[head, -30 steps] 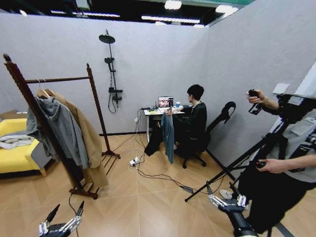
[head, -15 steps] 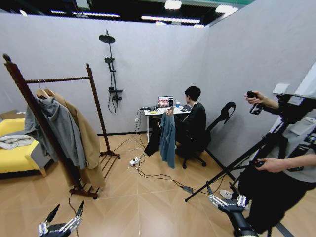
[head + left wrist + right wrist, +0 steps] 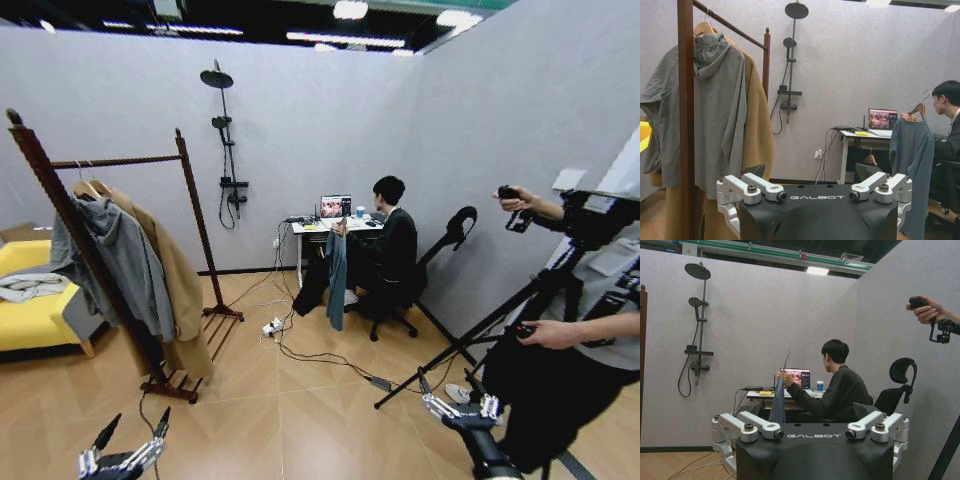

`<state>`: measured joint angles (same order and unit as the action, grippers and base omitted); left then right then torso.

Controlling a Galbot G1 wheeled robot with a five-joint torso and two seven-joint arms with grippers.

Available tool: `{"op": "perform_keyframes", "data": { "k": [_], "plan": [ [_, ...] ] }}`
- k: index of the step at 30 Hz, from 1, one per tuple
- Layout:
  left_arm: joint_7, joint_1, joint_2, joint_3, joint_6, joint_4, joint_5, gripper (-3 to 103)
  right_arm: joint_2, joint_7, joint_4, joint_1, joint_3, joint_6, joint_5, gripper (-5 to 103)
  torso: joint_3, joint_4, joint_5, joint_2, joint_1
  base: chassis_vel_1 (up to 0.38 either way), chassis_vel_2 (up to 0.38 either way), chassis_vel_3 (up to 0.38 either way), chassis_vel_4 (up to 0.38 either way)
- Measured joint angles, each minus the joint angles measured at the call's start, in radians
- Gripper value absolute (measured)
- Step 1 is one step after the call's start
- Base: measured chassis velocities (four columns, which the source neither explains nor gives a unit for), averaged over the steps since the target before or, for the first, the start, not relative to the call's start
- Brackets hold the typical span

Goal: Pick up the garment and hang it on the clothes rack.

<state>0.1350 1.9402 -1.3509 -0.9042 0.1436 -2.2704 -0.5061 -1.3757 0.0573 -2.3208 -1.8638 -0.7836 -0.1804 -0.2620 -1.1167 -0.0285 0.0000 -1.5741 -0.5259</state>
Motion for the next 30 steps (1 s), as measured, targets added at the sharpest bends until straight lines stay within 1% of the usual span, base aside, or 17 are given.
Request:
{"op": "perform_keyframes", "data": {
  "k": [16, 19, 20, 21, 22, 23, 24, 25, 26, 27, 28, 29, 30],
  "plan": [
    [0.000, 0.000, 0.000, 0.000, 0.000, 0.000, 0.000, 100, 0.000, 0.000, 0.000, 0.000, 0.000, 0.000, 0.000, 100, 0.000, 0.0000, 0.0000, 0.000, 0.000, 0.000, 0.000, 0.000, 0.000],
    [0.000, 0.000, 0.000, 0.000, 0.000, 0.000, 0.000, 100, -0.001, 0.000, -0.002, 0.002, 0.000, 0.010, 0.000, 100, 0.000, -0.0001, 0.0000, 0.000, 0.000, 0.000, 0.000, 0.000, 0.000],
    [0.000, 0.000, 0.000, 0.000, 0.000, 0.000, 0.000, 100, -0.004, -0.001, -0.013, 0.011, -0.002, 0.034, 0.001, 100, 0.000, -0.0002, 0.0001, 0.000, 0.000, 0.000, 0.000, 0.000, 0.000],
    [0.000, 0.000, 0.000, 0.000, 0.000, 0.000, 0.000, 100, -0.010, -0.003, -0.032, 0.025, -0.006, 0.075, 0.004, 100, 0.000, 0.0000, -0.0001, 0.000, 0.000, 0.000, 0.000, 0.000, 0.000],
    [0.000, 0.000, 0.000, 0.000, 0.000, 0.000, 0.000, 100, -0.010, -0.003, -0.032, 0.025, -0.006, 0.075, 0.004, 100, 0.000, 0.0000, -0.0001, 0.000, 0.000, 0.000, 0.000, 0.000, 0.000],
    [0.000, 0.000, 0.000, 0.000, 0.000, 0.000, 0.000, 100, -0.014, -0.005, -0.045, 0.035, -0.008, 0.105, 0.006, 100, 0.000, 0.0001, 0.0000, 0.000, 0.000, 0.000, 0.000, 0.000, 0.000],
    [0.000, 0.000, 0.000, 0.000, 0.000, 0.000, 0.000, 100, -0.022, -0.009, -0.071, 0.055, -0.014, 0.163, 0.010, 100, 0.000, 0.0001, 0.0000, 0.000, 0.000, 0.000, 0.000, 0.000, 0.000],
    [0.000, 0.000, 0.000, 0.000, 0.000, 0.000, 0.000, 100, -0.022, -0.009, -0.071, 0.055, -0.014, 0.163, 0.010, 100, 0.000, 0.0001, 0.0000, 0.000, 0.000, 0.000, 0.000, 0.000, 0.000],
    [0.000, 0.000, 0.000, 0.000, 0.000, 0.000, 0.000, 100, -0.024, -0.011, -0.079, 0.061, -0.015, 0.180, 0.011, 100, 0.000, 0.0000, 0.0000, 0.000, 0.000, 0.000, 0.000, 0.000, 0.000],
    [0.000, 0.000, 0.000, 0.000, 0.000, 0.000, 0.000, 100, -0.034, -0.016, -0.112, 0.084, -0.022, 0.253, 0.016, 100, 0.000, 0.0000, 0.0000, 0.000, 0.000, 0.000, 0.000, 0.000, 0.000],
    [0.000, 0.000, 0.000, 0.000, 0.000, 0.000, 0.000, 100, -0.034, -0.016, -0.112, 0.084, -0.022, 0.253, 0.016, 100, 0.000, 0.0000, 0.0000, 0.000, 0.000, 0.000, 0.000, 0.000, 0.000],
    [0.000, 0.000, 0.000, 0.000, 0.000, 0.000, 0.000, 100, -0.039, -0.019, -0.130, 0.098, -0.026, 0.294, 0.019, 100, 0.000, 0.0001, 0.0000, 0.000, 0.000, 0.000, 0.000, 0.000, 0.000],
    [0.000, 0.000, 0.000, 0.000, 0.000, 0.000, 0.000, 100, -0.039, -0.019, -0.130, 0.098, -0.026, 0.294, 0.019, 100, 0.000, 0.0001, 0.0000, 0.000, 0.000, 0.000, 0.000, 0.000, 0.000]
  ]
}}
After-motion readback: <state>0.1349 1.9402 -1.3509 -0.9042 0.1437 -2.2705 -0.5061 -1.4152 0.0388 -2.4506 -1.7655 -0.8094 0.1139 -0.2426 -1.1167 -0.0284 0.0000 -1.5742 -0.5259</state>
